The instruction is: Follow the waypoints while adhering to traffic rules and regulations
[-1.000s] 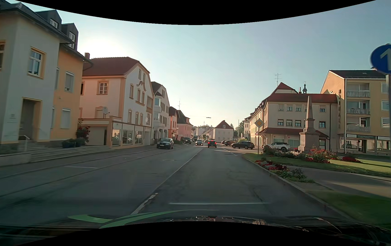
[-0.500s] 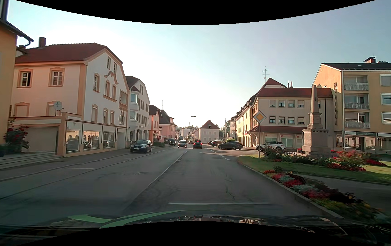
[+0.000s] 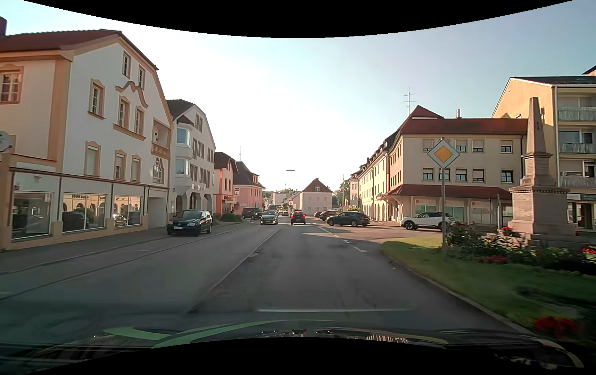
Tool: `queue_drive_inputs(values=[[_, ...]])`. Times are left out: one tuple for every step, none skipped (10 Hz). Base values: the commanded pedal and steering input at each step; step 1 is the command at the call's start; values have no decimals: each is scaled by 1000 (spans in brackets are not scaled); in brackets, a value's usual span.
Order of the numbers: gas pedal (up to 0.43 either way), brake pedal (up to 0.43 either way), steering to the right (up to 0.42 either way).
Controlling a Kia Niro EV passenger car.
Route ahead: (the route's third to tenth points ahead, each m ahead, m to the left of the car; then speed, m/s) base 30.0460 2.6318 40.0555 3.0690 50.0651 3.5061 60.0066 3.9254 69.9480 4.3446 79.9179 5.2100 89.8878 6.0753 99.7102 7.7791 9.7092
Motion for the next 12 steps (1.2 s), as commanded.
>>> queue_drive_inputs(values=[[0, 91, 5], [0, 171, 3], [0, 238, 0], [0, 238, -1], [0, 232, -1], [0, 238, -1], [0, 244, -1], [0, 244, -2], [0, 250, -1], [0, 232, 0], [0, 226, 1], [0, 213, 1]])
